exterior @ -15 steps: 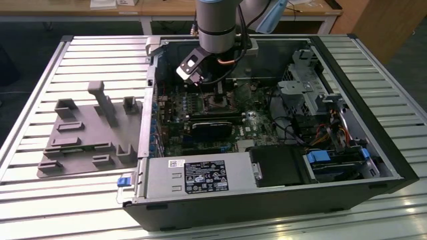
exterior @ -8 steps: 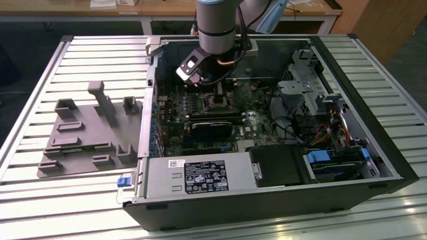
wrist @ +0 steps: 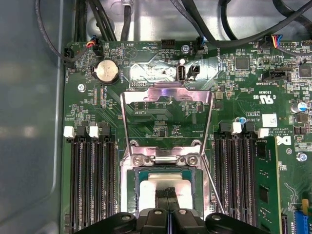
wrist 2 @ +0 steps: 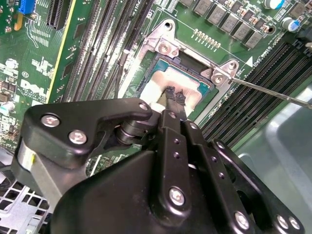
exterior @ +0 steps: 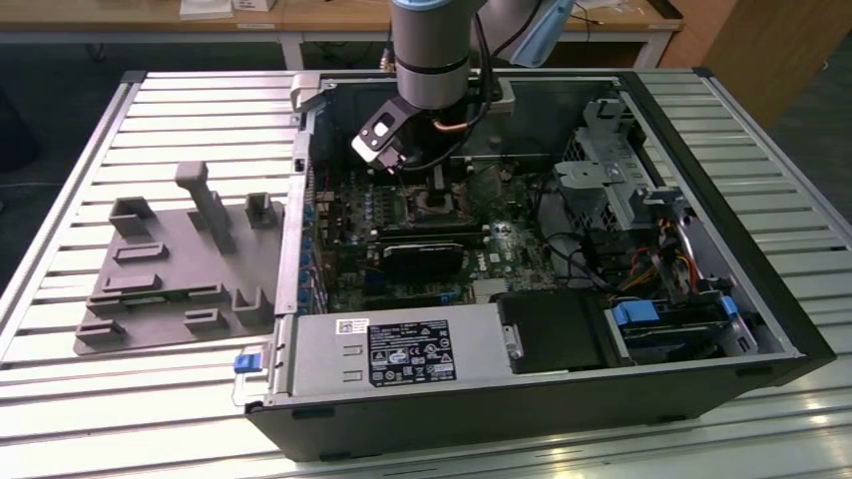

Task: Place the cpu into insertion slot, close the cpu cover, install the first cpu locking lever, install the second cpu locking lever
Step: 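Place the cpu into insertion slot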

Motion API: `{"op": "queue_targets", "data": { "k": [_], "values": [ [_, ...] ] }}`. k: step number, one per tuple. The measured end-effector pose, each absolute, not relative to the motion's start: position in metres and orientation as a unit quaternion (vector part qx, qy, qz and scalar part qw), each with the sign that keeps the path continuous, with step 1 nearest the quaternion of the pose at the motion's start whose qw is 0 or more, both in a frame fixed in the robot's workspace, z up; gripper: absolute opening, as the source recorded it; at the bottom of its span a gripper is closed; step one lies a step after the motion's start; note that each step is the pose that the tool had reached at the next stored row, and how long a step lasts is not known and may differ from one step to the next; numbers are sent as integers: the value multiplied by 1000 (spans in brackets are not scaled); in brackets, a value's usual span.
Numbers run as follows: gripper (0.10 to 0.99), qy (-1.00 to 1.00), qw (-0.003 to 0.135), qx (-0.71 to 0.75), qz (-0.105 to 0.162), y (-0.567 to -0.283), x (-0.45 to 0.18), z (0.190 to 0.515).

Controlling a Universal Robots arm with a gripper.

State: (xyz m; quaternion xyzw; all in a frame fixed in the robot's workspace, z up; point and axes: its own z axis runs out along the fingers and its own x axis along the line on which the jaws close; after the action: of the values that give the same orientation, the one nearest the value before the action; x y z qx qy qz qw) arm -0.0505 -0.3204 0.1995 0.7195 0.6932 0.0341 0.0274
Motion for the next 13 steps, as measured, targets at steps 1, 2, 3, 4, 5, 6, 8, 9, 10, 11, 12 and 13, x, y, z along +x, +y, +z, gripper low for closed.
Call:
{"op": "queue_targets", "data": {
  "k": [1,2,3,4,5,6,8,9,10,11,12,13],
  "values": [
    [102,693,27,719,34,-320,-51,200],
    [102,693,27,719,34,-320,-51,199],
    [102,693,27,719,34,-320,-51,199],
    [102,693,27,719,34,-320,-51,199],
    [102,693,27,719,34,-320,-51,199],
    [102,693,27,719,34,-320,-51,199],
    [102,693,27,719,34,-320,-51,199],
    [102,693,27,719,34,-320,-51,199],
    [102,693,27,719,34,-320,-51,199],
    [102,693,27,719,34,-320,-51,199],
    [102,693,27,719,34,-320,-51,199],
    [102,693,27,719,34,-320,-51,199]
  ]
}}
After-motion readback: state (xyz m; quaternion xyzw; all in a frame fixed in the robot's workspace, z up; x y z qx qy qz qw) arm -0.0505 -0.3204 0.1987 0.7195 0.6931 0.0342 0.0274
